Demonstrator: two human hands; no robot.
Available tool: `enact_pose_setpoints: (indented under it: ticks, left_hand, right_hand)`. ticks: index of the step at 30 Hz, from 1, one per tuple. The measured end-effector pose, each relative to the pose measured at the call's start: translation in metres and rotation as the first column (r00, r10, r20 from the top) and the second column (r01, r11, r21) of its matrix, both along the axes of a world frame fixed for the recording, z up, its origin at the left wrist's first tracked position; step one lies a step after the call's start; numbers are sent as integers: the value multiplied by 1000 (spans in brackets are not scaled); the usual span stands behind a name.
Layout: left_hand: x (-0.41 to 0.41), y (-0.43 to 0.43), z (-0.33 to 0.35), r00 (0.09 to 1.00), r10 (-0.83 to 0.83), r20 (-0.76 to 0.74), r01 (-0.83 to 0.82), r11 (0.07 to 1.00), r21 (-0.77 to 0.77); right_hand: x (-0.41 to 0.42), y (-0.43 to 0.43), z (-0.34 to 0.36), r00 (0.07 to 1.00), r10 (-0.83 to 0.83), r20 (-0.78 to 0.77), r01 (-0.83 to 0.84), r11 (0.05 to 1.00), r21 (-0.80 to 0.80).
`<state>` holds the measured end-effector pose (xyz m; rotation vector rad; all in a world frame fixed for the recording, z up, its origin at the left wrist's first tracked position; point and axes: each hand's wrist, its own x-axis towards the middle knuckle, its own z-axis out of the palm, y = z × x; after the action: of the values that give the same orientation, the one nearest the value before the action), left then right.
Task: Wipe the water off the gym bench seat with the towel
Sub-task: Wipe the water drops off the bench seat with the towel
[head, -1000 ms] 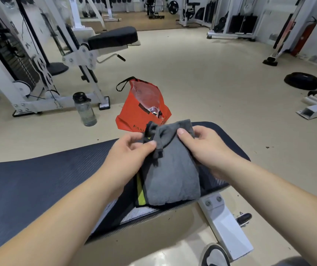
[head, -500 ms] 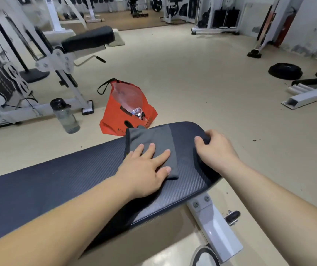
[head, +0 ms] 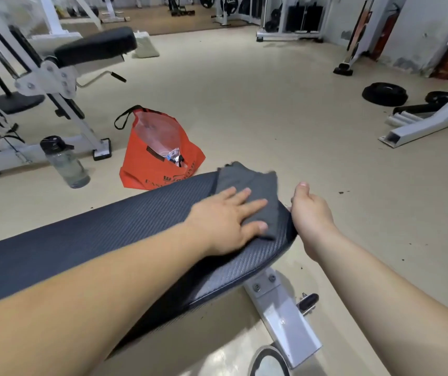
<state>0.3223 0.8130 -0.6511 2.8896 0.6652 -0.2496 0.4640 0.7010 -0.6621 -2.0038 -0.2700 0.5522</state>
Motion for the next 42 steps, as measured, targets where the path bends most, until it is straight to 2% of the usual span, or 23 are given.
enact_pose_setpoints:
  ticks: [2,4,6,9,12,17,19,21,24,26,27,29,32,34,36,39,41,42]
  left_hand:
    - [13,14,2,988,150,-40,-151,988,-19]
    - [27,2,0,973,228,-35,-228,973,-13]
    - [27,-30,-2,983,182,-3,-182,983,1]
    - [0,-68,-4,997,-25,68,23,999,33]
    - [-13,-44,-2,994,-83,68,82,996,23]
    - [2,35,5,969,242,-52,-243,970,-20]
    - [2,24,3,961,272,-60,-273,962,-11]
    - [-9,-11,3,976,215,-25,-215,976,25]
    - [-48,-53,3,999,-1,51,-2,998,57]
    - [-74,-47,5,994,-93,54,89,994,60]
    - [-82,-33,5,995,-83,54,79,995,65]
    - [-94,9,4,998,61,32,-62,998,29]
    - [-106,60,3,936,351,-19,-351,936,-13]
    - [-107,53,-2,908,418,7,-418,908,-8]
    - [-111,16,-3,932,362,31,-363,931,23]
    - [-148,-32,-6,988,24,154,-32,998,47]
    - [-173,-15,-4,981,-113,159,111,994,23]
    - [-179,2,-6,983,-102,154,96,994,42]
  right_hand:
    - [0,1,-2,1000,-6,8,6,1000,13]
    - [0,2,-1,1000,-10,8,10,1000,22]
    - [1,3,1,1000,-3,31,3,1000,7]
    - [1,6,2,997,4,78,-4,1000,-5]
    - [0,6,-1,994,12,113,-11,1000,-16]
    - [-3,1,-3,989,77,127,-70,996,-61]
    - [-5,2,-1,982,110,153,-99,992,-77]
    - [-8,8,2,968,140,207,-124,988,-87]
    - [-18,19,9,926,210,315,-172,975,-144]
    - [-27,25,13,888,268,373,-220,961,-168]
    - [-32,27,15,870,294,397,-244,954,-173]
    - [-40,31,18,837,346,424,-298,938,-178]
    - [-48,34,19,782,436,445,-379,900,-215]
    - [-51,37,19,763,469,444,-410,883,-228]
    - [-56,41,19,745,490,453,-432,871,-233]
    - [-66,50,20,694,529,489,-467,847,-255]
    - [-74,55,20,664,554,502,-492,829,-265]
    - [-77,57,20,655,562,505,-503,823,-264]
